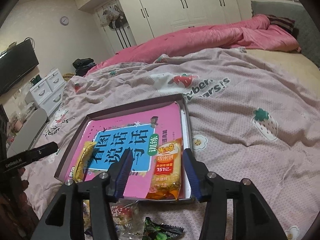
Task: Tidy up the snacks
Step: 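Open both grippers and withdraw them from the tray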
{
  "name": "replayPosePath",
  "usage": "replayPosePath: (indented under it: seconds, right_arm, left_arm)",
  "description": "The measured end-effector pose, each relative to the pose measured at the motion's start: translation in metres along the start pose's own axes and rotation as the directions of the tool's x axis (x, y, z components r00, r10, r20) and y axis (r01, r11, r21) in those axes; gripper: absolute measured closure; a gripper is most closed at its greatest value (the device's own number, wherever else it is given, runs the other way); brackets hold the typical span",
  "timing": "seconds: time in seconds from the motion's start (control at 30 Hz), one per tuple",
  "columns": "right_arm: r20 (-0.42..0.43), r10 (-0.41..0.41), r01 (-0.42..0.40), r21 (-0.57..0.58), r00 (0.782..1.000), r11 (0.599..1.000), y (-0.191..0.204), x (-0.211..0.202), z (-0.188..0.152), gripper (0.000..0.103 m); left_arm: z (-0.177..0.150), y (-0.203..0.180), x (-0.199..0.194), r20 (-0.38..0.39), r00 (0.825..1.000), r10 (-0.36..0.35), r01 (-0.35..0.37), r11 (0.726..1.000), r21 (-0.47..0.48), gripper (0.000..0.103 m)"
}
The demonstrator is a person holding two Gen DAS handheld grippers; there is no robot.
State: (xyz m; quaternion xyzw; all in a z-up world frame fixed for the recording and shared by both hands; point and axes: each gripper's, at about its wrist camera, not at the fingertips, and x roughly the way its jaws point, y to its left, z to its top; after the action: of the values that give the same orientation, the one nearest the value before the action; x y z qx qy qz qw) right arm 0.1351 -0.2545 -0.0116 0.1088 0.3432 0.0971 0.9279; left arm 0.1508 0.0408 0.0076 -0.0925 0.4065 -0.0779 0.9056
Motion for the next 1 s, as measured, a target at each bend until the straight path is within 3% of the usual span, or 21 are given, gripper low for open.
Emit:
replayPosePath:
  seconds: [0.47,1.0]
  right_arm:
    - [0.033,-0.017,0.017,-0.010,0.999,1.000,0.006,-0.034,-0.010,0.041]
    - [-0.008,-0.061,0.061,-0.002,0.998,0.998,0.017,-0.066,-0.039,0.034]
  left_arm:
    - [-0.015,0.004,-0.030,-0.004,1.000,-0.018,0.018,1.000,-0.008,0.027]
    - [-0.034,-0.011,-0.045,-0.023,1.000,0.002,-0.003,1.000,-0.007,0.024]
